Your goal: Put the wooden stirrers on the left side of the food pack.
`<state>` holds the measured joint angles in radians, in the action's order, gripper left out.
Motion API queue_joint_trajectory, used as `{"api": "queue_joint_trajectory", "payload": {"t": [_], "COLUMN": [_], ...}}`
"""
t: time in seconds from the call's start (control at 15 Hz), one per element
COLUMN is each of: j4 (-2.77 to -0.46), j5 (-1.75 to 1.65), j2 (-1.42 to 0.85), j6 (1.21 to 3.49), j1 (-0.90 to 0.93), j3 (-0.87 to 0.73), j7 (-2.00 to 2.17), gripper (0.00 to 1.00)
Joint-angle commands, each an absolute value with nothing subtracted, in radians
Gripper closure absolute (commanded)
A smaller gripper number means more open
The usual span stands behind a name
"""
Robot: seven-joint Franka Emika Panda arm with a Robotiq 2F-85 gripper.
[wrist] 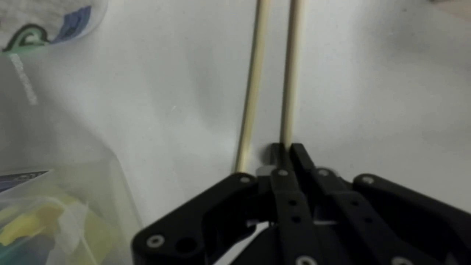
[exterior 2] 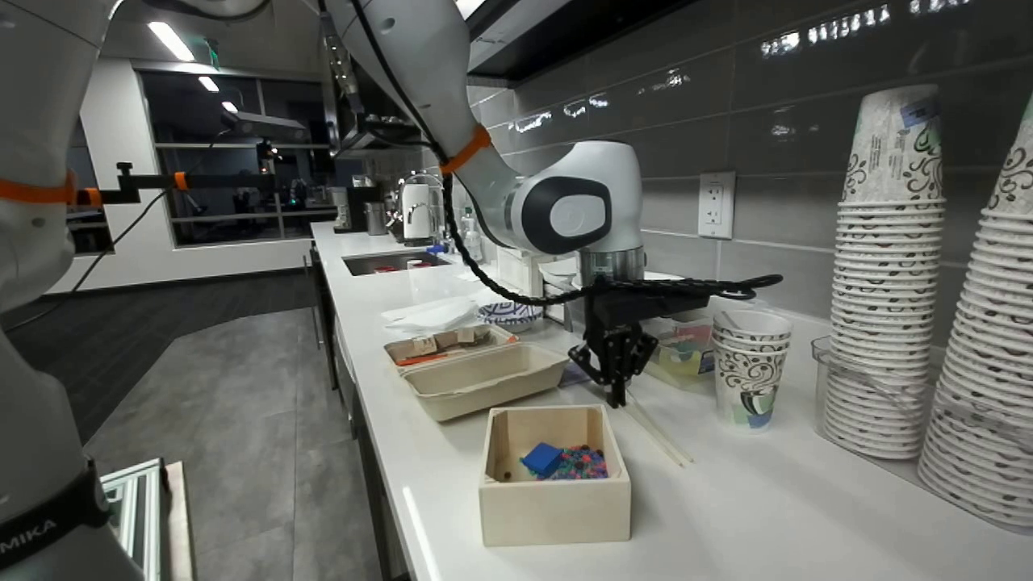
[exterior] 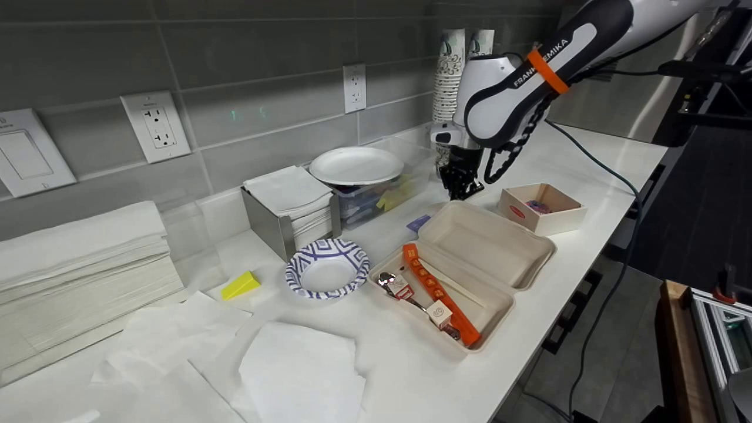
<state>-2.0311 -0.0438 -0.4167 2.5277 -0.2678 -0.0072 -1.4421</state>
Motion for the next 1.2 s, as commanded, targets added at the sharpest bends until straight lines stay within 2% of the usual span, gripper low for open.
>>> {"api": "queue_joint_trajectory", "payload": {"t": [0.0, 0.53, 0.87, 1.13], "j4": [-2.051, -2.098, -2.171, -2.267], "j5": [-0.07, -0.086, -0.177, -0.094], "j2": [-0.407, -0.254, -0.076, 0.09], "j6": [2.529, 2.466, 2.218, 2.036], "j1": [-0.251, -0.233, -0.203, -0.156], "j3": [-0.026, -0.071, -0.101, -0.071], "j7": [-1.424, -1.288, -1.214, -1.205], "gripper": [0.98, 0.98, 0.98, 0.98]}}
